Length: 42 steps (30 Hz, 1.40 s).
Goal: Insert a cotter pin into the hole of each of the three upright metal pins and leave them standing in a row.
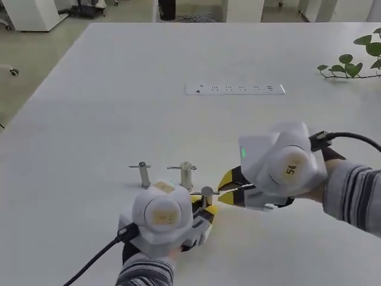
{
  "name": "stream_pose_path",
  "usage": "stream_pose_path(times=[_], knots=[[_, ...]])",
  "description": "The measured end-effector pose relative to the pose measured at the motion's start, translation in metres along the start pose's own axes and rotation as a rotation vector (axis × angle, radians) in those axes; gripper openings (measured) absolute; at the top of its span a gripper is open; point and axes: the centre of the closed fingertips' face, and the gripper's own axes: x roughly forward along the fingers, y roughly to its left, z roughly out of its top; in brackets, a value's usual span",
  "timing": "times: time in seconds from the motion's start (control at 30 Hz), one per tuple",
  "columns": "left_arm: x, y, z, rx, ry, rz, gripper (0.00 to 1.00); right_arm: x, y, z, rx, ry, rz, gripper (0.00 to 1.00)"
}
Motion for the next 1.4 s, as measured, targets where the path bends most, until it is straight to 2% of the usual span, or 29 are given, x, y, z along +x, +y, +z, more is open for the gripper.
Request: stream_pose_path(times=[0.23, 0.77, 0.9, 1.0, 1.07, 1.17, 1.4], knots=[[0.000, -0.001, 0.000, 0.002, 0.003, 0.000, 0.11, 0.000, 0.002, 0.008, 0.016, -0.033, 0.006, 0.00], [0.001, -0.001, 0.001, 0.015, 0.013, 0.004, 0.11, 0.001, 0.003, 0.008, -0.022, -0.025, 0.010, 0.00], [0.000, 0.000, 0.001, 0.012, 0.018, 0.000, 0.14, 0.003, 0.001, 0.012, 0.043, -0.052, -0.002, 0.08], [-0.003, 0.004, 0.003, 0.002, 0.025, -0.006, 0.19, 0.004, -0.001, 0.017, 0.105, -0.081, 0.009, 0.10], [-0.006, 0.005, 0.004, 0.009, 0.035, -0.014, 0.24, 0.006, -0.002, 0.018, 0.118, -0.086, 0.014, 0.11], [-0.011, 0.005, 0.003, -0.023, 0.048, -0.032, 0.30, 0.013, -0.001, 0.022, 0.172, -0.106, 0.031, 0.10], [-0.025, 0.008, -0.003, -0.021, 0.084, -0.030, 0.36, 0.021, 0.000, 0.020, 0.228, -0.098, 0.052, 0.10]])
